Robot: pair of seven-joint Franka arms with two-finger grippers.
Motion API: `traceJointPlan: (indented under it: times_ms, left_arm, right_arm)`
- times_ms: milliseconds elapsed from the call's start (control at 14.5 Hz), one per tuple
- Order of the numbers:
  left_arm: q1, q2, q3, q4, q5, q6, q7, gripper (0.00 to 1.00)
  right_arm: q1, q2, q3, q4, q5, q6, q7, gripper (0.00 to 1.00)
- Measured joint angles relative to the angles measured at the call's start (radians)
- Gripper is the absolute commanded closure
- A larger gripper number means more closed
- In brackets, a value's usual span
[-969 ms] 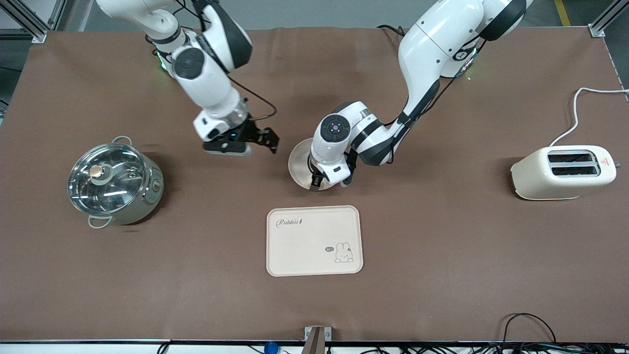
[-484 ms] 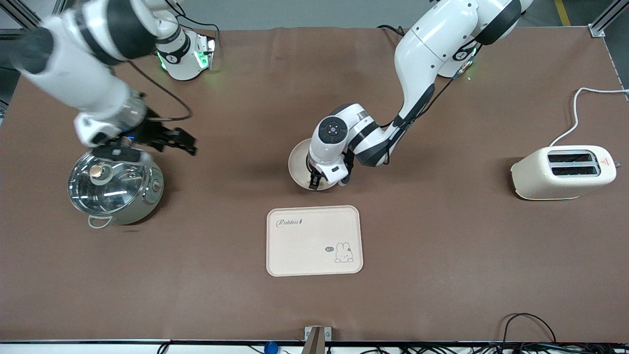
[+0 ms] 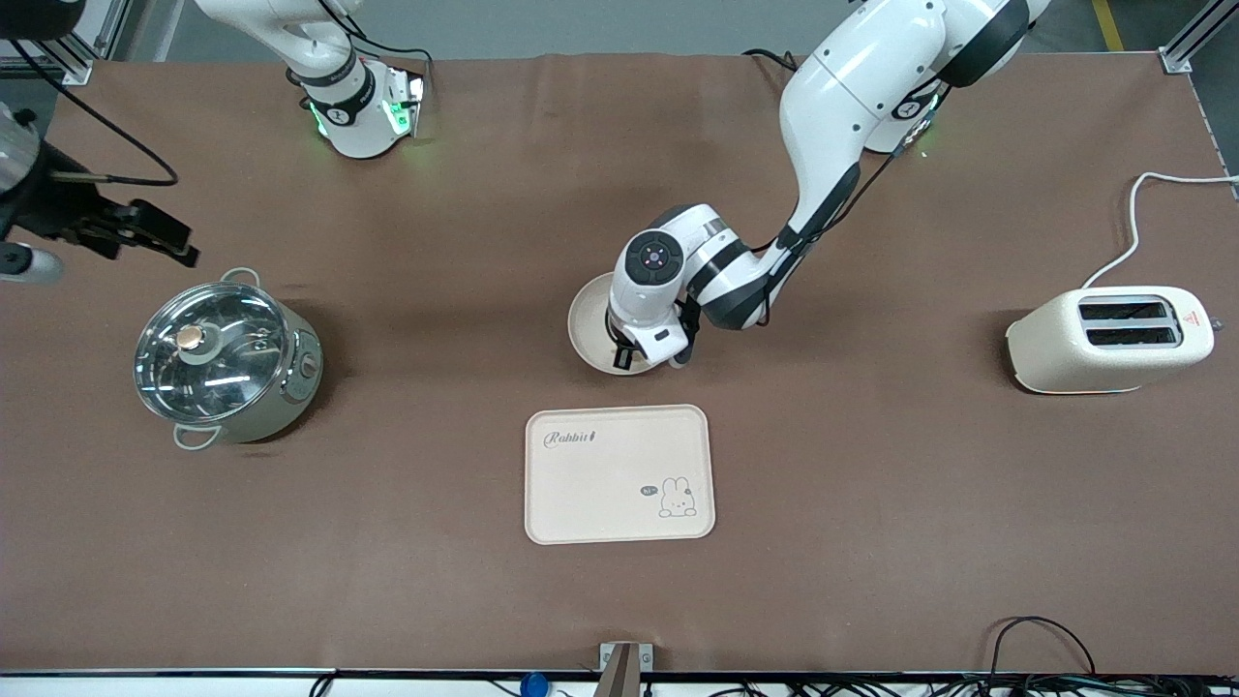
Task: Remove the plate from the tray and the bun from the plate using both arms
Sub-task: 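Set the plate down with the right gripper while the left gripper lifts the bun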
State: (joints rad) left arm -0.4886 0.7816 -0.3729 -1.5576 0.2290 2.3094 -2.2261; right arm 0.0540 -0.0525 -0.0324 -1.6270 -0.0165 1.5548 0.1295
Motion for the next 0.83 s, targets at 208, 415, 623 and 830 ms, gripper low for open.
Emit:
traceJointPlan:
  times_ms: [208,415,623,830]
  left_arm:
    - [0.044,-0.086,0.002,0.021,0.027,-0.151,0.043,0.66]
    - [0.141,-0.166,0.006,0.021,0.028,-0.297,0.191,0.65]
    - [0.267,-0.177,0.011,0.002,0.061,-0.368,0.352,0.64]
    - [0.378,-0.160,0.014,-0.041,0.121,-0.372,0.456,0.64]
  right_arm:
    - [0.003,0.000,0.008,0.011,-0.030,-0.007,-0.034,0.00]
    - [0.008,0.003,0.013,0.011,-0.032,-0.008,-0.041,0.00]
    - [0.008,0.004,0.011,0.011,-0.033,-0.013,-0.045,0.00]
    - [-0.008,0.005,0.002,0.011,-0.035,-0.016,-0.048,0.00]
